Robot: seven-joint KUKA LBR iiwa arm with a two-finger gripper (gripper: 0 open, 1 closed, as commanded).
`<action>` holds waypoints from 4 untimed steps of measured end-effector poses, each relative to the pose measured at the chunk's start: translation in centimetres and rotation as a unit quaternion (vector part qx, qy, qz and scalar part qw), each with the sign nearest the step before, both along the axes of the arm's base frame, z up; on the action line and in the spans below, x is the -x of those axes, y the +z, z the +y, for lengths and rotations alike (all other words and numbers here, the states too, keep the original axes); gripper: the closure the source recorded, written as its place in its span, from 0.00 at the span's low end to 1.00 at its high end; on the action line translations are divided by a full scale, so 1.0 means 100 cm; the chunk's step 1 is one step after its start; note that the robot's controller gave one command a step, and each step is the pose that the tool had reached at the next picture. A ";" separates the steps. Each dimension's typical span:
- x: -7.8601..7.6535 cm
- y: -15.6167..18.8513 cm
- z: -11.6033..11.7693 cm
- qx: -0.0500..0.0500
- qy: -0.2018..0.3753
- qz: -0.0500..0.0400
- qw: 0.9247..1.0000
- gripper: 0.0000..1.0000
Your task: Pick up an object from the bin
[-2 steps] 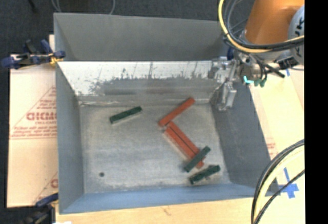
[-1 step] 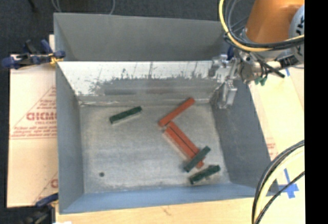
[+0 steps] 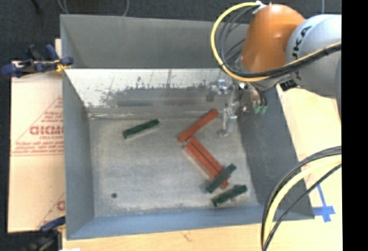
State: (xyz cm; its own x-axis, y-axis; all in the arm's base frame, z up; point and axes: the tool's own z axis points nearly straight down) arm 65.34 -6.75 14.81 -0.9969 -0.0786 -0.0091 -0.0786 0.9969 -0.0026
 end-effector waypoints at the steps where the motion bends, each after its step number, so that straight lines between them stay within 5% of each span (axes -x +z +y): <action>1: 0.006 -0.002 0.033 0.000 0.112 0.005 0.994 0.00; 2: 0.002 0.001 0.040 0.001 0.136 0.001 0.991 0.00; 3: 0.000 -0.069 0.043 0.002 0.266 0.001 0.964 0.00; 4: -0.005 -0.084 0.044 0.000 0.240 -0.004 0.971 1.00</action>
Offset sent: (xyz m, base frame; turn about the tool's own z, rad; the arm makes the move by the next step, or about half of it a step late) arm -0.0031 0.0414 -0.0208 -0.3080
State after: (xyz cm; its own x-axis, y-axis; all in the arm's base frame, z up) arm 65.85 -2.34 6.42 -0.8449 -0.5346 -0.0160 -0.5346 0.8451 -0.0051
